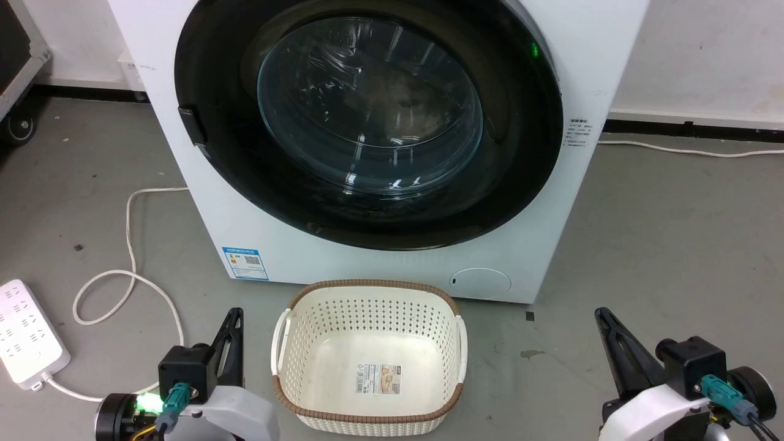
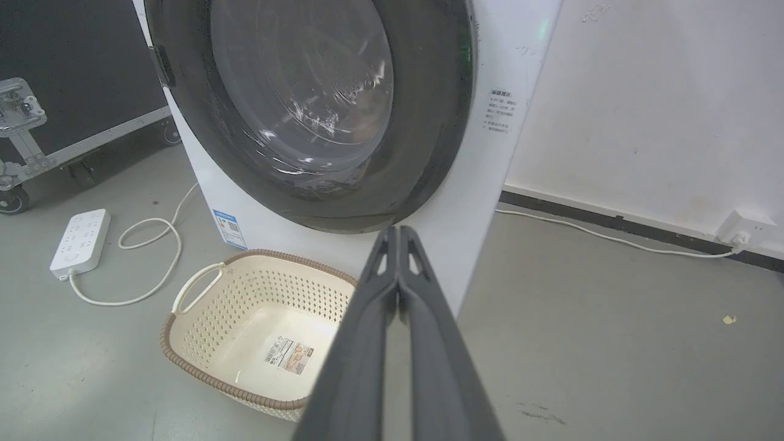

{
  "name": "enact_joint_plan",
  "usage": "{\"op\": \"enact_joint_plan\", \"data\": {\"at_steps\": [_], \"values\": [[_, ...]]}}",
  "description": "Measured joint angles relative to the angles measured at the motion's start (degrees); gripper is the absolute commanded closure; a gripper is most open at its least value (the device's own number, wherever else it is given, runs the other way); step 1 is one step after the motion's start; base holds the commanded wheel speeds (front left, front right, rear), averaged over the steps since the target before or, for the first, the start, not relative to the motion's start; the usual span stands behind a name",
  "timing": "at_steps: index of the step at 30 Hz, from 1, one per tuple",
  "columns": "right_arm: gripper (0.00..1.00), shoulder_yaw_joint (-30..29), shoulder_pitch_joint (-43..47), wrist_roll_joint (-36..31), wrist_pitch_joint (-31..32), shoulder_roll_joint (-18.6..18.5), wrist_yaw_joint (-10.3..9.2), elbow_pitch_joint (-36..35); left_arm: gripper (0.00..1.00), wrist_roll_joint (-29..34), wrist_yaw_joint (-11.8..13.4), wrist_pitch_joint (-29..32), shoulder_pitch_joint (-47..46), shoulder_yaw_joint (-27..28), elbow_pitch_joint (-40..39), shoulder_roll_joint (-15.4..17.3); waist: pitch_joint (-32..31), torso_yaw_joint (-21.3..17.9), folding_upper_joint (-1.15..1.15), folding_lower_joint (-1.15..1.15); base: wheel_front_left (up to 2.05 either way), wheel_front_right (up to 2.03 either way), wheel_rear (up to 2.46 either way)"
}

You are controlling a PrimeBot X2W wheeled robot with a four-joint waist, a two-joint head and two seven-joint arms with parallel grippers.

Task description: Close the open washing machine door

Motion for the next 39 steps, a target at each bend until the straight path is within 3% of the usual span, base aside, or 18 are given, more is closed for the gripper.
{"op": "enact_joint_plan", "data": {"at_steps": [39], "values": [[1.0,-0.02,-0.01,0.0,0.0,0.0,0.0,0.0,1.0,0.0,0.0,0.0,-0.03,-0.02,0.0,0.0,0.0,0.0,0.0,0.0,0.0,0.0,0.0]]}}
